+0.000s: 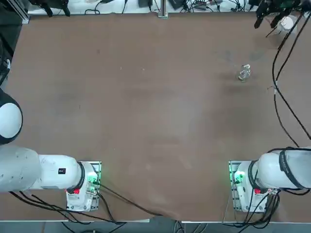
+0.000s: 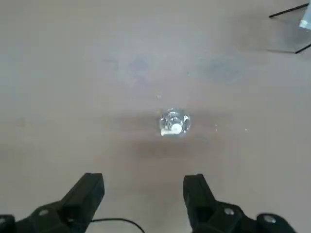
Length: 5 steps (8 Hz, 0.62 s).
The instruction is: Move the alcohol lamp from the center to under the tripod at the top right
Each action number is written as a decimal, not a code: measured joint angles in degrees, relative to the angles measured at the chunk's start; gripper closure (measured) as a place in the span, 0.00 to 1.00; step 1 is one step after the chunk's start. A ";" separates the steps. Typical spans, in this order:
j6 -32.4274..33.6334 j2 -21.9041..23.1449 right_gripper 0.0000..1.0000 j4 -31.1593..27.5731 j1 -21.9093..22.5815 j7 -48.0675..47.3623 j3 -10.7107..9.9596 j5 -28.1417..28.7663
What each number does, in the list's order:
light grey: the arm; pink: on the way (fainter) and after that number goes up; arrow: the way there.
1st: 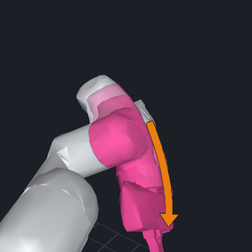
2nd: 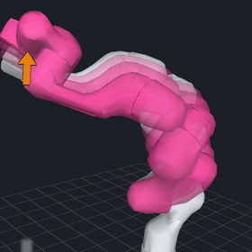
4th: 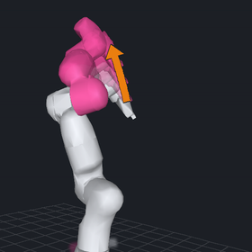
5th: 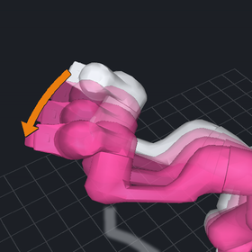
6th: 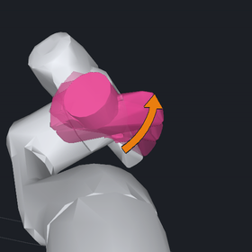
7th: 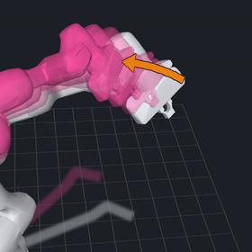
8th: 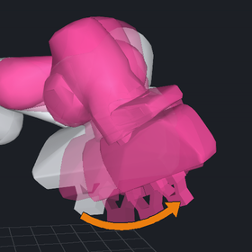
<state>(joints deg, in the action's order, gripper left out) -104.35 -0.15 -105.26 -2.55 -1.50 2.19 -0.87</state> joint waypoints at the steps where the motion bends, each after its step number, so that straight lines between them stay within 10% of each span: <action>1: -5.29 -0.15 0.00 -4.34 -0.14 0.00 -0.11 0.00; 5: -27.37 -1.66 0.01 -21.74 -0.61 -0.06 -0.25 0.00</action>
<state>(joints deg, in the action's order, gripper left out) -131.73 -1.81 -127.00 -3.16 -1.56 1.94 -0.88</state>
